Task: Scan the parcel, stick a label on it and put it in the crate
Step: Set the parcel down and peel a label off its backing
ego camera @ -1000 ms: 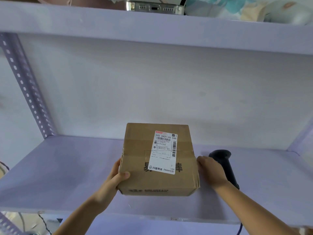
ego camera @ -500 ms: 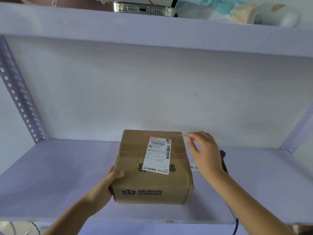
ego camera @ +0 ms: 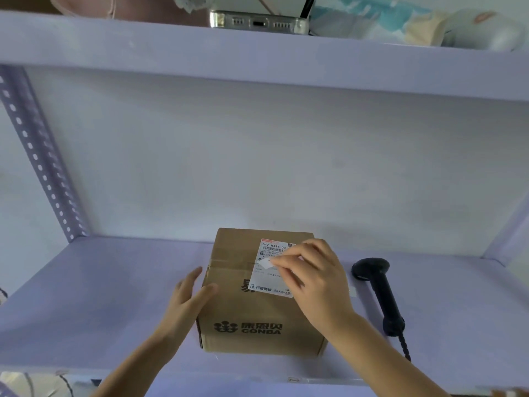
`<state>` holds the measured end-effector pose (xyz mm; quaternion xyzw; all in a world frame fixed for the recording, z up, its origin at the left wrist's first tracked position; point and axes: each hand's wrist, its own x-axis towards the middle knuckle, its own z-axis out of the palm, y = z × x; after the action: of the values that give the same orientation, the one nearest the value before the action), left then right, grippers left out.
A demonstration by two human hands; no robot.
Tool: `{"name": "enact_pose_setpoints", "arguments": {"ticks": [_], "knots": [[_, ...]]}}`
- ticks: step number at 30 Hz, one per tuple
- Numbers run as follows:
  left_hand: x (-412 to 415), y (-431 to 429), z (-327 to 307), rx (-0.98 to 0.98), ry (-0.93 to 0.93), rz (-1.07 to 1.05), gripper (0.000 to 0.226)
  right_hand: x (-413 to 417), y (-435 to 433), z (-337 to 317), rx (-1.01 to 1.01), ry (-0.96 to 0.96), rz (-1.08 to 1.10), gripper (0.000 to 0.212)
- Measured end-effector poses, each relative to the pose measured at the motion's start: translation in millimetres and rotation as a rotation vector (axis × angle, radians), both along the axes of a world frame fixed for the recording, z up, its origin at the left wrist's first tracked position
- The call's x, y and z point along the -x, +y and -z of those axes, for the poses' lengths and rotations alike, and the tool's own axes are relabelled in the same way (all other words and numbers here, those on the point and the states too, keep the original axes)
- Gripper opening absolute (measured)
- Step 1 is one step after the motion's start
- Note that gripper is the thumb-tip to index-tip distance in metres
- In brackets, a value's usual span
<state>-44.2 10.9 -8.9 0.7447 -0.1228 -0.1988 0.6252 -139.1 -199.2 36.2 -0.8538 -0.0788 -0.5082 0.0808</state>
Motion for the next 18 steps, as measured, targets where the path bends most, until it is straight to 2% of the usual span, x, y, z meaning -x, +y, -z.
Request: {"name": "enact_pose_setpoints", "arguments": {"ticks": [2, 4, 8, 13, 18], "knots": [[12, 1, -24, 0.035, -0.181, -0.109, 0.048, 4, 5, -5, 0.046, -0.094, -0.007, 0.021], [25, 2, -49, 0.111, -0.242, -0.008, 0.033, 8, 11, -8, 0.048, -0.157, -0.036, 0.028], [49, 0, -77, 0.159, -0.171, 0.324, 0.034, 13, 22, -8, 0.037, -0.189, -0.108, 0.016], [58, -4, -77, 0.282, -0.077, 0.274, 0.04, 12, 28, -6, 0.051, -0.24, -0.091, 0.013], [59, -3, -76, 0.34, -0.064, 0.264, 0.022, 12, 33, -10, 0.035, -0.283, -0.115, 0.014]]}}
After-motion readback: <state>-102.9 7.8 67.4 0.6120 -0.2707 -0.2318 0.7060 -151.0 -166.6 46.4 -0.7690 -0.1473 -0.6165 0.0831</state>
